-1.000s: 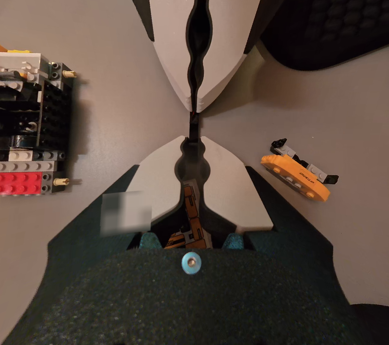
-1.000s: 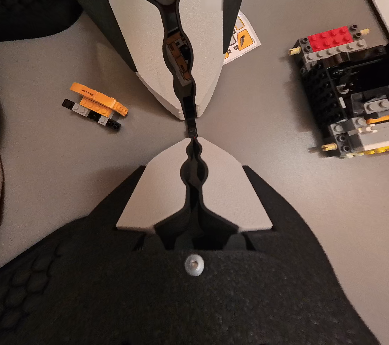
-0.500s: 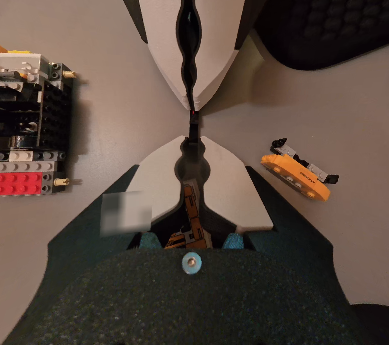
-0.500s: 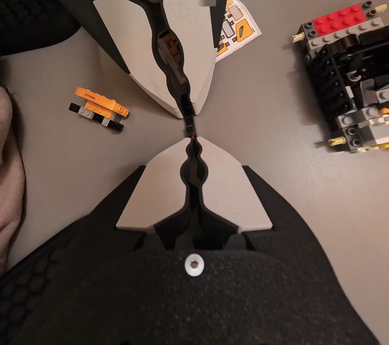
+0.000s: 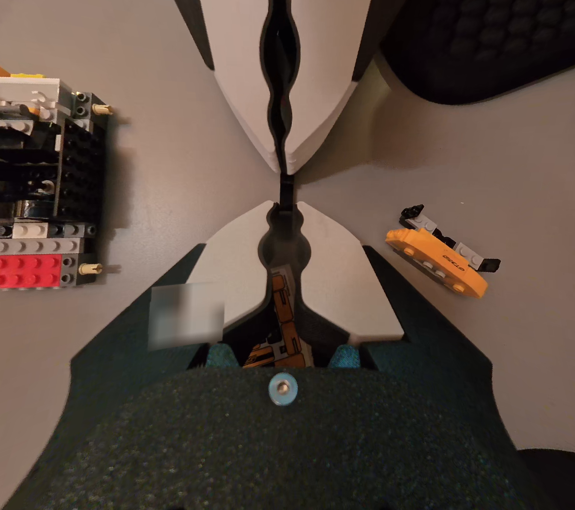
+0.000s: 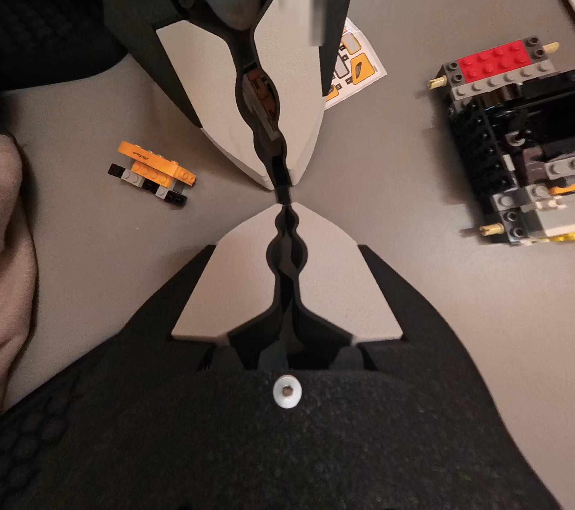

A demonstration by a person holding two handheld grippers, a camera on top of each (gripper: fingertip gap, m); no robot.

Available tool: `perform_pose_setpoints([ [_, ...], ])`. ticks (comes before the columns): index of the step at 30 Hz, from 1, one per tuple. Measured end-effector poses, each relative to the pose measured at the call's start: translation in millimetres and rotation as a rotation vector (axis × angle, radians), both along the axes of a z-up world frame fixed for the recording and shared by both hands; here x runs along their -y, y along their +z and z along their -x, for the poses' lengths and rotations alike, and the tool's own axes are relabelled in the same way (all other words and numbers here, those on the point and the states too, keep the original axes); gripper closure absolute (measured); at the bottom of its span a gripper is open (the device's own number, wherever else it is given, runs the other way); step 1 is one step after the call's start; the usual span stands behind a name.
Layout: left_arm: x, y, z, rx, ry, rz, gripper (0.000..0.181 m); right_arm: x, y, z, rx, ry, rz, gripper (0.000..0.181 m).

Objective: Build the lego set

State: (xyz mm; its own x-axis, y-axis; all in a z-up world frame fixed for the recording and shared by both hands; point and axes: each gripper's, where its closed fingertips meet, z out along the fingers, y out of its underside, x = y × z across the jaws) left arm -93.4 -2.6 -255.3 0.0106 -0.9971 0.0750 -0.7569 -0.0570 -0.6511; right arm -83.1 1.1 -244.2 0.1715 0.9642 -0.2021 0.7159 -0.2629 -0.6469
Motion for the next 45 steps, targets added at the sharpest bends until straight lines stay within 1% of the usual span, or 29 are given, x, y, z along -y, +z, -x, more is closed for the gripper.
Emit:
perform_pose_setpoints([
  [6,-0.1,0.0,0.0,-0.001,0.0,-0.001,0.173,-0.5,-1.9,3.0,0.013,0.009,-0.015,0.181],
  [14,-0.1,-0.1,-0.1,-0.002,-0.002,-0.007,0.173,-0.4,-2.0,3.9,0.035,0.04,-0.087,0.181],
  [17,-0.1,-0.2,-0.1,-0.003,-0.004,-0.01,0.173,-0.4,-2.2,4.0,0.04,0.037,-0.076,0.181],
  [22,0.0,-0.2,0.0,-0.003,-0.003,-0.009,0.173,-1.3,-2.0,4.8,0.021,-0.028,-0.021,0.181],
  [26,0.0,-0.3,-0.1,0.0,-0.002,-0.009,0.173,-14.4,10.8,1.7,-0.088,-0.14,0.048,0.181],
  [28,0.0,-0.2,0.0,0.002,-0.002,-0.007,0.172,-16.6,8.0,-2.8,-0.056,-0.128,0.013,0.181],
  [31,0.0,-0.2,-0.1,0.001,-0.002,-0.007,0.173,-5.4,2.1,1.9,-0.032,-0.074,0.019,0.181],
  [33,0.0,-0.3,0.0,0.001,-0.001,-0.008,0.172,-4.0,-2.5,3.8,-0.01,-0.058,0.0,0.181],
  [36,0.0,-0.3,0.1,0.0,-0.002,-0.01,0.173,-4.9,-2.4,5.3,-0.005,-0.052,-0.002,0.181],
  [40,-0.1,-0.3,0.0,0.0,0.001,-0.006,0.173,-4.3,-2.2,5.8,0.03,-0.015,-0.088,0.181],
  [45,-0.1,-0.2,0.1,0.0,0.006,0.002,0.173,-4.5,-1.5,6.3,0.071,0.077,-0.32,0.181],
])
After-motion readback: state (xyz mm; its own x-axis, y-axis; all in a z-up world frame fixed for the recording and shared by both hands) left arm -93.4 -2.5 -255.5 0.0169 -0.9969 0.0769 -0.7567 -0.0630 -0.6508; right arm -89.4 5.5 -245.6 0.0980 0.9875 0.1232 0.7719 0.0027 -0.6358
